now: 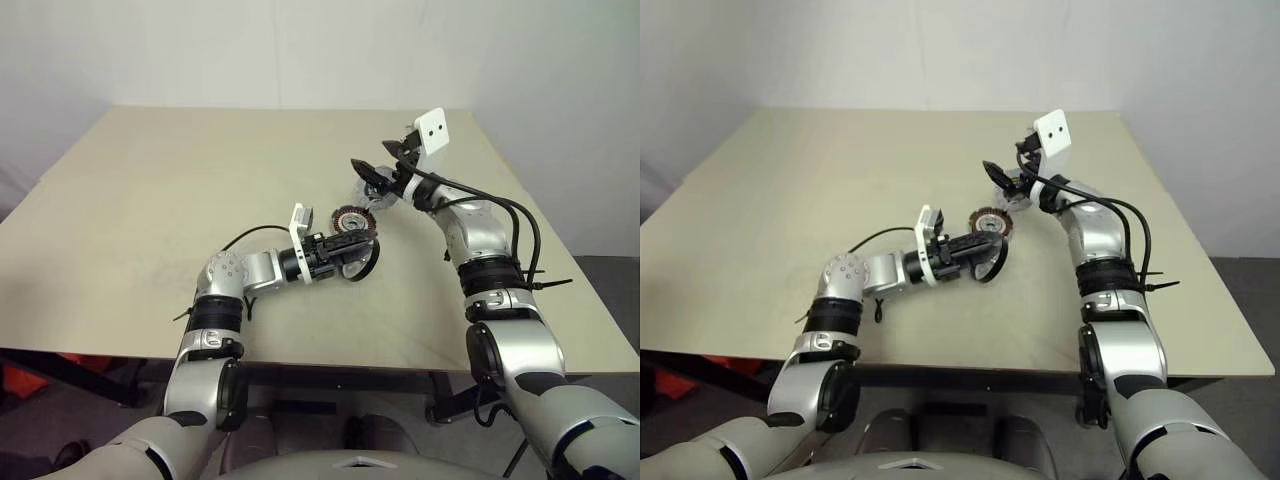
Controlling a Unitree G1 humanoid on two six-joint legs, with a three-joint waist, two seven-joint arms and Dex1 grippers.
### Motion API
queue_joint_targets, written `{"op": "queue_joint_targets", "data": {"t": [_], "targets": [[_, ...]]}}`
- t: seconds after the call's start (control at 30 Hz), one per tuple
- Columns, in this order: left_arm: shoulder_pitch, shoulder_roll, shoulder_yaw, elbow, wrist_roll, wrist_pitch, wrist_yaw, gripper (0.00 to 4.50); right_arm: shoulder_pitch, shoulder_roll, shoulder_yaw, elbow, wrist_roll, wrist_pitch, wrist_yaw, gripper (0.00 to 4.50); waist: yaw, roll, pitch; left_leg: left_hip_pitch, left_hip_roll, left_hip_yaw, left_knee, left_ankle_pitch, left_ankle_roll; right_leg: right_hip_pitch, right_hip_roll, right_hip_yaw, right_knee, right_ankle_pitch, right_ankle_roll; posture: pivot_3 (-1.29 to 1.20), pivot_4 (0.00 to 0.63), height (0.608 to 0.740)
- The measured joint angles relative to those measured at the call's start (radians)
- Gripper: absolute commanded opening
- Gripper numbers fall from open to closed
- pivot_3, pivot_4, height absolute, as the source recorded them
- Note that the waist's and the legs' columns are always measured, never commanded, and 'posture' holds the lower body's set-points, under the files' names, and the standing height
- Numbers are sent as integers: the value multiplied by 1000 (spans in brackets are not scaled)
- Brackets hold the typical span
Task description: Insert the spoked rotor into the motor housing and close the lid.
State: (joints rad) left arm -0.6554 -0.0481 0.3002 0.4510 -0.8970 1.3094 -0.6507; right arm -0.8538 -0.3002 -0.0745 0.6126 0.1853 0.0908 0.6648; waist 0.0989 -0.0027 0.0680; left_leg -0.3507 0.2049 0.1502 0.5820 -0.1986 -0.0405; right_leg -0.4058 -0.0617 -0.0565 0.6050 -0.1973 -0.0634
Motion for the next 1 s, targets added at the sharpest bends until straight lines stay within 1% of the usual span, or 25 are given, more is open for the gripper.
{"op": "queue_joint_targets", "data": {"t": [0.23,0.3,0.4,0.5,0.6,0.83,0.93,1.0], "targets": [[3,-12,12,-3,-7,8,40,2588,0,0,0,0,3,0,2,4413,-2,0,0,0,0,0,0,0,-1,0,1,0,0,0,0,0,0,740],[-4,-22,21,21,-5,6,63,2588,0,-1,0,0,3,0,5,4413,-2,0,0,0,0,0,0,0,-1,0,1,0,0,0,0,0,0,740],[-37,-37,24,124,29,-27,116,2588,0,-1,0,1,3,0,7,4413,-1,0,0,0,-1,0,0,0,-1,0,1,0,0,0,0,0,0,740],[-76,-58,41,258,78,-115,175,2588,0,2,1,1,3,0,7,4413,0,0,0,0,-1,0,0,0,0,0,1,0,-1,0,0,0,0,740],[-102,-64,54,331,97,-186,182,2588,0,1,1,1,3,0,7,4413,-1,0,0,0,-1,0,-1,0,0,0,1,0,-1,0,0,0,0,740],[-116,-38,72,330,95,-218,130,2588,1,-5,0,1,3,0,5,4413,-1,0,0,0,-1,0,-1,0,0,0,1,0,-1,0,0,0,0,740],[-117,-37,84,270,66,-201,102,2588,1,-5,0,0,3,0,4,4413,0,0,0,0,0,0,-1,0,0,0,1,0,-1,0,0,0,0,740],[-116,-37,84,199,40,-170,89,2588,1,-4,1,-4,3,0,7,4413,0,0,0,0,0,0,-1,0,0,0,1,0,-1,0,0,0,0,740]]}}
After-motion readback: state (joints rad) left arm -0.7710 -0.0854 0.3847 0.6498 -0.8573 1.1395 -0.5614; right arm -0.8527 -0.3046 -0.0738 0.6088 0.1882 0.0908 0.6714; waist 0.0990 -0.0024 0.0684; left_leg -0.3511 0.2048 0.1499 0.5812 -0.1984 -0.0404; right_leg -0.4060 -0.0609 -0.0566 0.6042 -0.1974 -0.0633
